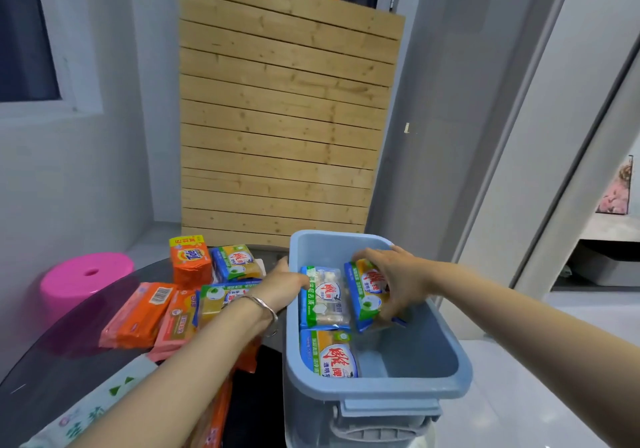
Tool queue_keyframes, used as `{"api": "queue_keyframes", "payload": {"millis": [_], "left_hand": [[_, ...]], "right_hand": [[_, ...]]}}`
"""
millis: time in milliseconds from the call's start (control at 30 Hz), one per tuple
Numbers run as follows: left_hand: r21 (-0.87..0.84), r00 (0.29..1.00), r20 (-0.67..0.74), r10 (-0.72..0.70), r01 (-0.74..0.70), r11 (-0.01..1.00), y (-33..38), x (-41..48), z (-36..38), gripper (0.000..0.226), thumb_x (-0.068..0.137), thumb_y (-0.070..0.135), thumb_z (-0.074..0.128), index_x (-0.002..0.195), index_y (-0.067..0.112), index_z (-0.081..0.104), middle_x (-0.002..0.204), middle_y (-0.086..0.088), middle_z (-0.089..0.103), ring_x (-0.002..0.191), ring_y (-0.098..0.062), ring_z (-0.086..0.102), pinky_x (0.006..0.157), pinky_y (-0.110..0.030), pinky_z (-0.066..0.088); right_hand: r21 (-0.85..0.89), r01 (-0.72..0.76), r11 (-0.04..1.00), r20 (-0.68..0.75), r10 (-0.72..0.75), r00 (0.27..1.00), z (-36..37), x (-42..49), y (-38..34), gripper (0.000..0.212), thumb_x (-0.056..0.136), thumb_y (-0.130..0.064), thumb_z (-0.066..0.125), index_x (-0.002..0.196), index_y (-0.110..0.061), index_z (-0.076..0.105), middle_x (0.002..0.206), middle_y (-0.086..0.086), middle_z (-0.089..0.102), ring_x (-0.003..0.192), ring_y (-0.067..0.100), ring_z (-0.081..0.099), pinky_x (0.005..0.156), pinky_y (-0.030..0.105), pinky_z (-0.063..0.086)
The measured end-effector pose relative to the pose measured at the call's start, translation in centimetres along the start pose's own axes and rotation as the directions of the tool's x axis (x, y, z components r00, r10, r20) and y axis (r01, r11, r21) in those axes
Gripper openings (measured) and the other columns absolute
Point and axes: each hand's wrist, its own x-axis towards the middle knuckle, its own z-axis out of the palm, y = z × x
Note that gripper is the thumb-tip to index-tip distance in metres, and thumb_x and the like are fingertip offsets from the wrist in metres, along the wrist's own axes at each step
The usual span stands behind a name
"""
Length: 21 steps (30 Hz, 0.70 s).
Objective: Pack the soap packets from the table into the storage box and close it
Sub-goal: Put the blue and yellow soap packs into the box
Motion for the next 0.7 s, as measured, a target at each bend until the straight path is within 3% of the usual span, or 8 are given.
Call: {"api": "queue_keyframes", "payload": {"millis": [133, 333, 500, 633, 700], "left_hand": [[-0.027, 1.0, 0.015, 0.003, -0.003, 1.0, -0.5, 0.3, 0.0, 0.047, 0.086, -0.004, 0.047, 0.133, 0.004, 0.043, 0.103, -0.01, 0.055, 0.066, -0.008, 0.051, 0.049, -0.014, 0.043], [-0.05, 1.0, 0.009, 0.003, -0.003, 0.999, -0.7, 0.9, -0.1, 0.048, 0.085, -0.003, 0.048, 0.133, 0.003, 0.042, 0.101, -0.012, 0.056, 0.065, -0.01, 0.053, 0.053, -0.018, 0.043], [-0.071, 1.0, 0.01, 0.006, -0.006, 0.997, -0.9, 0.8, -0.1, 0.047, 0.086, -0.001, 0.048, 0.133, 0.004, 0.042, 0.101, -0.011, 0.056, 0.066, -0.011, 0.053, 0.056, -0.02, 0.044], [-0.124, 1.0, 0.0, 0.011, -0.011, 0.992, -0.9, 0.7, -0.1, 0.048, 0.088, 0.003, 0.052, 0.135, 0.006, 0.041, 0.096, -0.007, 0.057, 0.063, -0.009, 0.053, 0.04, -0.01, 0.046], [-0.161, 1.0, -0.01, 0.022, -0.023, 0.987, -1.2, 0.5, -0.3, 0.05, 0.088, 0.009, 0.056, 0.136, 0.008, 0.041, 0.102, -0.008, 0.059, 0.065, -0.008, 0.055, 0.04, -0.007, 0.046]], "right_hand": [[-0.168, 0.011, 0.986, 0.059, -0.001, 0.998, 0.7, 1.6, -0.2, 0.093, 0.063, -0.055, 0.076, 0.137, -0.028, 0.027, 0.137, -0.006, 0.05, 0.128, 0.016, 0.045, 0.12, 0.043, 0.005], [-0.248, -0.026, 0.969, 0.081, 0.048, 0.996, 1.3, 3.1, -0.2, 0.101, 0.058, -0.066, 0.073, 0.138, -0.032, 0.023, 0.137, -0.006, 0.05, 0.122, 0.02, 0.043, 0.112, 0.039, 0.03], [-0.28, -0.03, 0.959, 0.078, 0.054, 0.995, 1.3, 2.7, -0.7, 0.095, 0.062, -0.065, 0.072, 0.141, -0.029, 0.031, 0.138, -0.006, 0.052, 0.126, 0.019, 0.046, 0.114, 0.037, 0.028], [-0.205, -0.049, 0.978, 0.055, 0.062, 0.997, 1.0, 1.8, -1.2, 0.085, 0.067, -0.059, 0.073, 0.139, -0.03, 0.039, 0.136, -0.006, 0.053, 0.122, 0.019, 0.047, 0.105, 0.032, 0.036], [-0.053, -0.083, 0.995, 0.067, 0.086, 0.994, 0.4, 1.2, -1.6, 0.083, 0.068, -0.054, 0.075, 0.139, -0.028, 0.04, 0.14, -0.006, 0.05, 0.127, 0.018, 0.046, 0.107, 0.033, 0.038]]}}
